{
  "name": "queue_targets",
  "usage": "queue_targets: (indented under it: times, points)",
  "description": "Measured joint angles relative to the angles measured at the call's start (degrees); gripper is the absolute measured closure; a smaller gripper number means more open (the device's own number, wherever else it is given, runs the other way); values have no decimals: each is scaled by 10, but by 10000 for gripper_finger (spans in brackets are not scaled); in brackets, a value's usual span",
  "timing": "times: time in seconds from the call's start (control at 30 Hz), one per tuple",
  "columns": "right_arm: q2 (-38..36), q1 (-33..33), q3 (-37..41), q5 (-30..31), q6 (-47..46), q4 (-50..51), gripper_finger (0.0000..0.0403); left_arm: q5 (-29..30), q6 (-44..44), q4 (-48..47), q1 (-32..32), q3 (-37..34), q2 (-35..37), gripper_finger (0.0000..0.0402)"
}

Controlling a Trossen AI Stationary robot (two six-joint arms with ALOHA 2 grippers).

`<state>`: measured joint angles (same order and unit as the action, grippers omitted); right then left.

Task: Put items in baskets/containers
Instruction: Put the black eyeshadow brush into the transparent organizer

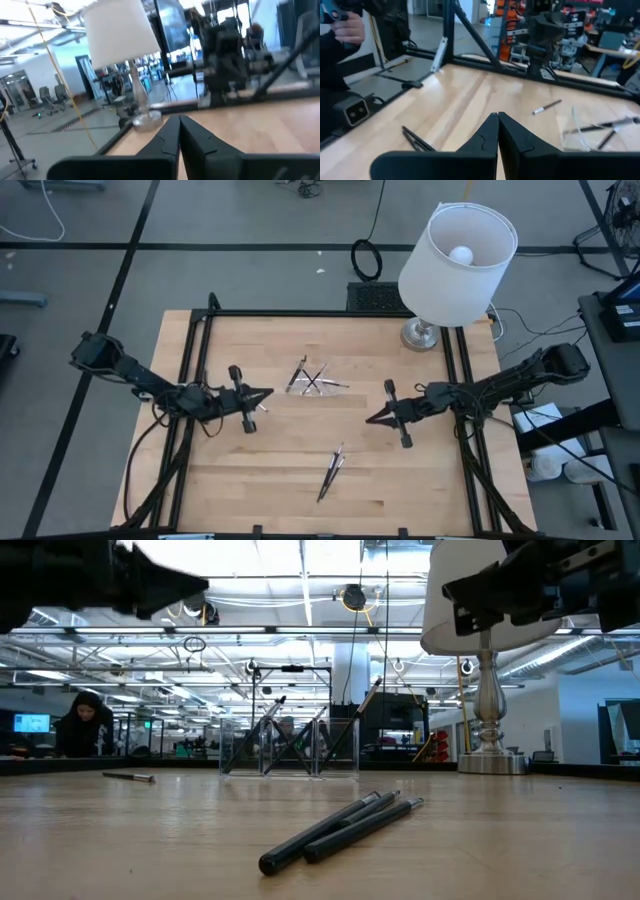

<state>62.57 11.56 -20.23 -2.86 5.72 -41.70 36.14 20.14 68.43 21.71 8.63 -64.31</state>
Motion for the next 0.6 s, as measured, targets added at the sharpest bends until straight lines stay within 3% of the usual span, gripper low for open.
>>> queue_targets:
  times: [0.23,0.4,0.6]
  points:
    - [0,30,0,-1,4,-1,403,-14,-87,-32,5,52,0,397]
    - [0,35,0,3,27,-1,403,-26,-48,-107,5,60,0,377]
    - [0,35,0,77,36,1,403,-12,-58,-152,5,60,0,361]
